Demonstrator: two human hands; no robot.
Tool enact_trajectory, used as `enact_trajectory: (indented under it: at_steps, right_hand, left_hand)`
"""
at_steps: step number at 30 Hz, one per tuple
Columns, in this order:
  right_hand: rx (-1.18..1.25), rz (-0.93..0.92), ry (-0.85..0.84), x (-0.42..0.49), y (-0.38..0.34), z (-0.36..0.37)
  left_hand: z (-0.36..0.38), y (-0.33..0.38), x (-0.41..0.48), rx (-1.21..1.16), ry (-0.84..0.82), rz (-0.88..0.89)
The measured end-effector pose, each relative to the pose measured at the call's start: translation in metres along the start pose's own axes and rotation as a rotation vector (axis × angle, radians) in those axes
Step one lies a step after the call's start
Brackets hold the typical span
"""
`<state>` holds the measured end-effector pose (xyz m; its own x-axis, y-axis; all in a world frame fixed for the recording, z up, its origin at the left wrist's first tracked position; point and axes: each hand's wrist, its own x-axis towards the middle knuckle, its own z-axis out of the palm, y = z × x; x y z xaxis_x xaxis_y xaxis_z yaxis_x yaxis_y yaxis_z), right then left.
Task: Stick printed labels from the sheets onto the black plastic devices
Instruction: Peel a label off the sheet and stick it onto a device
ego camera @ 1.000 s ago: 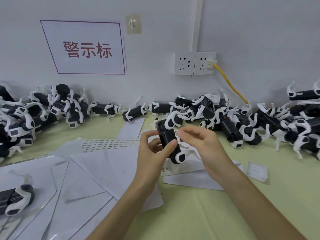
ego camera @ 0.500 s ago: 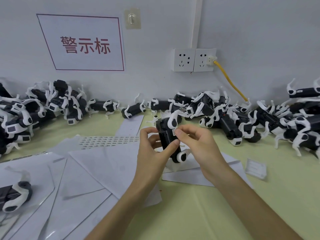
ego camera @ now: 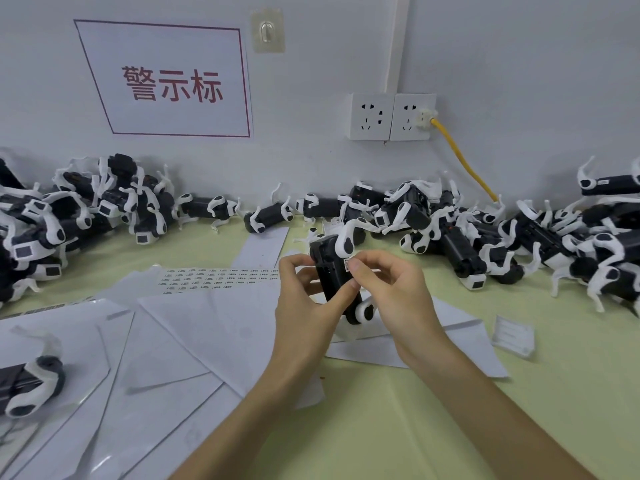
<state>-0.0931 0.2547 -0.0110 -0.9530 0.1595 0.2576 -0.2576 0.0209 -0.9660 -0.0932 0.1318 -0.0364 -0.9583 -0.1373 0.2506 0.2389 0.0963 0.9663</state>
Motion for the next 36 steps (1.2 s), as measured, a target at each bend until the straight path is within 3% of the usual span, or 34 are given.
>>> enact_trajectory:
  at_steps: [23,30,36]
  right_hand:
    - [-0.024,-0.091,0.057,-0.003,0.004,0.004]
    - [0.044,-0.029,0.072,-0.001,0.007,0.003]
    - [0.177,0.084,-0.080,0.010,0.003,-0.007]
  left_hand:
    - [-0.001,0.010,-0.008,0.089,0.060,0.077]
    - [-0.001,0.010,-0.008,0.070,0.048,0.090]
    - [-0.004,0.009,-0.001,-0.041,-0.026,0.065]
